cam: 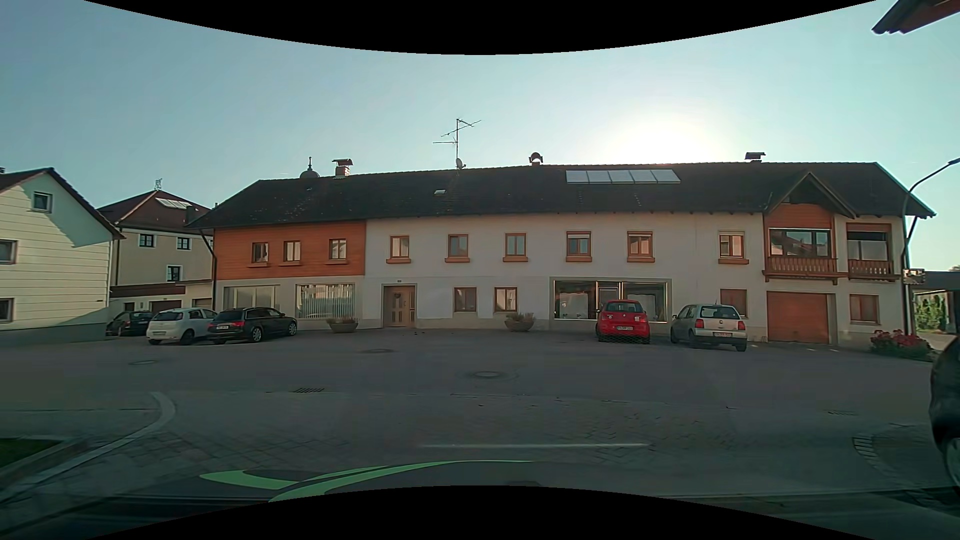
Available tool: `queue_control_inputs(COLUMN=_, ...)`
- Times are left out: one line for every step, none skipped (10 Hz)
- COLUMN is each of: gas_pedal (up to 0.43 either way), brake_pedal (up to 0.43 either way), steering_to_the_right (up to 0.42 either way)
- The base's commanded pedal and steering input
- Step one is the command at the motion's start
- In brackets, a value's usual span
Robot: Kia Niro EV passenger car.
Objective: Follow the waypoints while adhering to traffic rules and regulations
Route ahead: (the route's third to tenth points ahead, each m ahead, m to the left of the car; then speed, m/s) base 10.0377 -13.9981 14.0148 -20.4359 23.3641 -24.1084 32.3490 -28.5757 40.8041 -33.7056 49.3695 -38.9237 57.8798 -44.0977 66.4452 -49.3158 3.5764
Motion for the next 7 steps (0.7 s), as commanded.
queue_control_inputs(gas_pedal=0.000, brake_pedal=0.152, steering_to_the_right=0.154)
queue_control_inputs(gas_pedal=0.000, brake_pedal=0.177, steering_to_the_right=0.178)
queue_control_inputs(gas_pedal=0.000, brake_pedal=0.183, steering_to_the_right=0.200)
queue_control_inputs(gas_pedal=0.000, brake_pedal=0.177, steering_to_the_right=0.211)
queue_control_inputs(gas_pedal=0.000, brake_pedal=0.183, steering_to_the_right=0.225)
queue_control_inputs(gas_pedal=0.000, brake_pedal=0.183, steering_to_the_right=0.237)
queue_control_inputs(gas_pedal=0.000, brake_pedal=0.177, steering_to_the_right=0.246)
